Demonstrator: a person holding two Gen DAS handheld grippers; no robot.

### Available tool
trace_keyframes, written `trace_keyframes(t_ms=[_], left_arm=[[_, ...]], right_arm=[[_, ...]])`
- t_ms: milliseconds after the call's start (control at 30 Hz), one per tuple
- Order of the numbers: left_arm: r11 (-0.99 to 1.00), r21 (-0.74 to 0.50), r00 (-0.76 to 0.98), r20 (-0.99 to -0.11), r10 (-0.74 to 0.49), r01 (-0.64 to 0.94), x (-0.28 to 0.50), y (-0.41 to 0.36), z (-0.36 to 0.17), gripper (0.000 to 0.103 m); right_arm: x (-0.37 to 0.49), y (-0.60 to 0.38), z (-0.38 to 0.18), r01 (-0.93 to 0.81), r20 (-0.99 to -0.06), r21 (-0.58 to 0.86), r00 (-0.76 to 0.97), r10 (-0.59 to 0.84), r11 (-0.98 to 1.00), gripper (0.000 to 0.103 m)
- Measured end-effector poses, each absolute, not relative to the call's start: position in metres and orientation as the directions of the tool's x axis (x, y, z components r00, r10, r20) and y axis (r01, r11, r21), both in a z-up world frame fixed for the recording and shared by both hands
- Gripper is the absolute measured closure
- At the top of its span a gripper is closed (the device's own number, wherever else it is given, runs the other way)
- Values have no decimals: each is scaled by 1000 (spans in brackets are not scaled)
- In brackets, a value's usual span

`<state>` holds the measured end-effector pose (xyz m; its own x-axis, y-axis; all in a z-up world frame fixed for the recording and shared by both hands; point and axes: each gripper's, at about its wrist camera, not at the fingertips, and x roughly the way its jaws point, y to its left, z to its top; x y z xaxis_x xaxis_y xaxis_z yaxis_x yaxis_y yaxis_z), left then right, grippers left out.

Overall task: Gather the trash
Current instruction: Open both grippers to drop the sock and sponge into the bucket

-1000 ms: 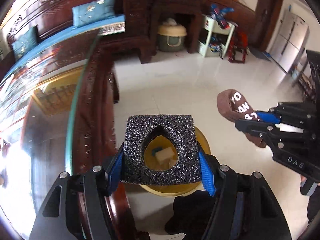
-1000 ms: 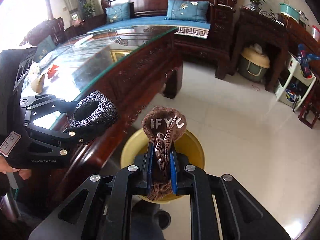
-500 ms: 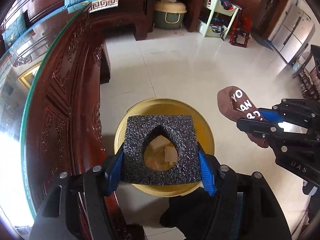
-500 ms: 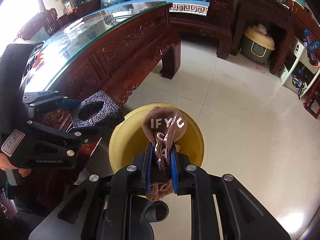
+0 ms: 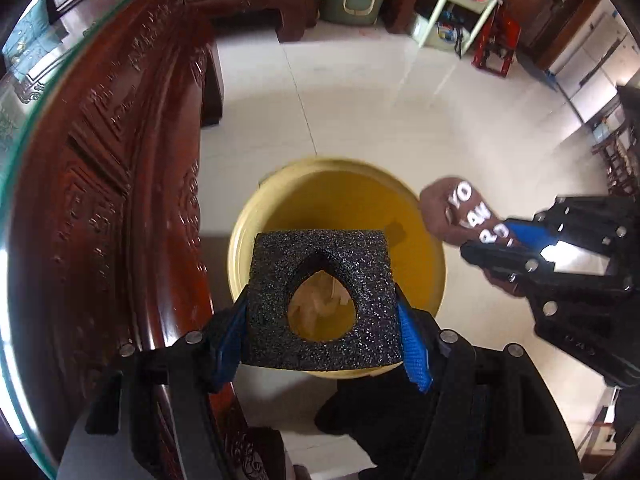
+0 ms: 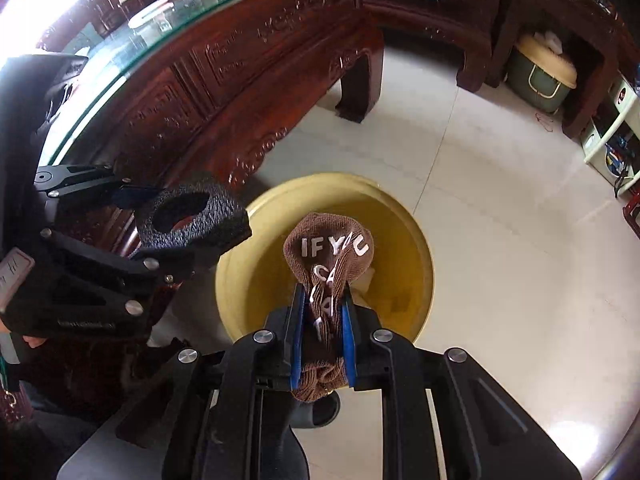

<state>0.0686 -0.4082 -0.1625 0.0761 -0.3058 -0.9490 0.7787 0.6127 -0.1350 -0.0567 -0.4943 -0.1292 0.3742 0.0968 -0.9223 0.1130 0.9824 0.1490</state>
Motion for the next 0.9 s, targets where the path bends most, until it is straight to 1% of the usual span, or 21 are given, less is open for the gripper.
trace_keyframes(t_ms=[200, 433, 467, 500, 600, 667, 700, 900], left_arm=[[608, -150, 27, -962, -272, 779, 70, -415, -178, 38], [616, -143, 33, -964, -264, 775, 72, -414, -183, 38], [616, -142, 33, -964, -263, 775, 73, -414, -184, 38], [618, -142, 33, -964, -263, 773, 73, -414, -184, 38], [619, -141, 33, -965, -260, 773, 73, -413, -184, 38], [619, -140, 32, -966, -258, 773, 73, -413, -185, 38], [620, -140, 31, -966, -256, 772, 73, -413, -185, 38], [623, -139, 29, -967, -252, 770, 75, -414, -187, 38]], right_arm=[[-56, -491, -132, 98, -931, 133, 354, 91, 986, 87], [-56, -493, -139, 104, -939, 122, 335, 81, 987, 87], [-55, -493, -140, 102, -940, 122, 330, 82, 987, 86], [-55, -493, -141, 101, -941, 123, 328, 83, 987, 82], [-53, -494, -142, 95, -943, 121, 321, 85, 988, 64], [-53, -494, -143, 95, -943, 112, 325, 76, 989, 62], [-53, -494, -142, 96, -942, 115, 326, 78, 989, 60], [-55, -494, -139, 92, -941, 112, 328, 76, 989, 59]])
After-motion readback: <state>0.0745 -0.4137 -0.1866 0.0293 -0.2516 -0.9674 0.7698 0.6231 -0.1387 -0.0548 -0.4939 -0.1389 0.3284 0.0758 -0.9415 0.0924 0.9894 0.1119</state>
